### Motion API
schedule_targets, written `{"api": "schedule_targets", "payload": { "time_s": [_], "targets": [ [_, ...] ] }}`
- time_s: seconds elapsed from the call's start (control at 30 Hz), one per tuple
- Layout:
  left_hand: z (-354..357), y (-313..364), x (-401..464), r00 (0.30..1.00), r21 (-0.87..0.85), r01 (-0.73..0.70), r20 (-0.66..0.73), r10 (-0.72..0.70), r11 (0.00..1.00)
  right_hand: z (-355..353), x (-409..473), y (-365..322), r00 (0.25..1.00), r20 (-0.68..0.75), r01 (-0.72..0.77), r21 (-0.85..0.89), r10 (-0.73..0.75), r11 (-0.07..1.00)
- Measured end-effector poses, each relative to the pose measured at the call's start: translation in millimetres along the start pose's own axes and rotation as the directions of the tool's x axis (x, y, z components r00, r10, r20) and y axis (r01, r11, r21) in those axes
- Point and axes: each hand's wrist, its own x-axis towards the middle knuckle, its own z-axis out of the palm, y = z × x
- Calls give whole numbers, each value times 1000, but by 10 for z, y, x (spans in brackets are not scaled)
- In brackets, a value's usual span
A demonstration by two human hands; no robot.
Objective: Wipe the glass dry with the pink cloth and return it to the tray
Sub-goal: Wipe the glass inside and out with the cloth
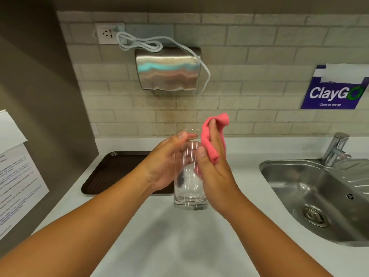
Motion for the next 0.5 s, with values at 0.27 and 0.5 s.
{"api": "schedule_targets", "payload": {
  "time_s": [0.27, 0.5],
  "targets": [
    [11, 92, 42, 999, -140, 0, -39, -6, 990, 101, -397, 106, 990, 86, -132, 258, 113, 957],
    [63, 145, 5, 983, 144, 63, -179, -36, 988, 39, -359, 148, 978, -9, -204, 182, 209, 962]
  ]
}}
